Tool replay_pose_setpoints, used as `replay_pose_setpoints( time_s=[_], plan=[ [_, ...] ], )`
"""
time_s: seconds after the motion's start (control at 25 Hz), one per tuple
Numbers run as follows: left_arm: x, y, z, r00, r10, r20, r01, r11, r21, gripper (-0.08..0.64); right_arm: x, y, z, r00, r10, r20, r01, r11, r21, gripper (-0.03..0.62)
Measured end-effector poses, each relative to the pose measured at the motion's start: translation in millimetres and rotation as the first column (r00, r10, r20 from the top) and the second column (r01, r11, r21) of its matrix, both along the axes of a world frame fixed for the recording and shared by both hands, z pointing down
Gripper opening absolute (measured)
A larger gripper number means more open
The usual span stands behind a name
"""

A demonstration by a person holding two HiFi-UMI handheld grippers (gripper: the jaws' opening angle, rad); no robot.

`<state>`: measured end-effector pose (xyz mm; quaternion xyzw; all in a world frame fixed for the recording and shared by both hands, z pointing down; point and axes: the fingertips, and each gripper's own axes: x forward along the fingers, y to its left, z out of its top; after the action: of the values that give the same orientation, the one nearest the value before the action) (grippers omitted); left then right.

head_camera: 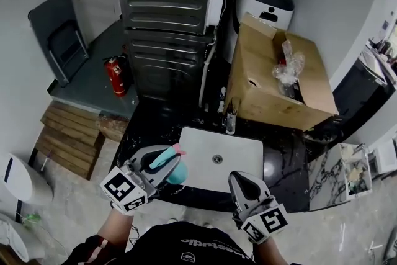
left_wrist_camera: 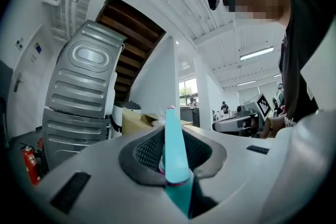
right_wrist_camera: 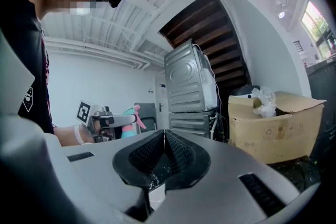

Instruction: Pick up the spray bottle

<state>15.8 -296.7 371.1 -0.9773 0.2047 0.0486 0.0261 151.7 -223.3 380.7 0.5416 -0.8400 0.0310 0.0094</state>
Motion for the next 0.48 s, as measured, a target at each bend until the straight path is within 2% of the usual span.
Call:
replay_pose_setpoints(
  time_s=[0.2, 0.48],
  plan=[
    [21, 21, -3, 0.999, 0.035, 0.03, -0.036, 0.999, 0.038, 0.086, 2, 1, -4, 1.0, -0.008, 0.004, 0.008, 1.0, 0.015, 0.037],
    [27, 30, -10, 0.998, 0.052, 0.028, -0.053, 0.998, 0.043, 0.086, 0, 4, -2, 1.0, -0.021, 0.011, 0.021, 1.0, 0.012, 0.037]
  ],
)
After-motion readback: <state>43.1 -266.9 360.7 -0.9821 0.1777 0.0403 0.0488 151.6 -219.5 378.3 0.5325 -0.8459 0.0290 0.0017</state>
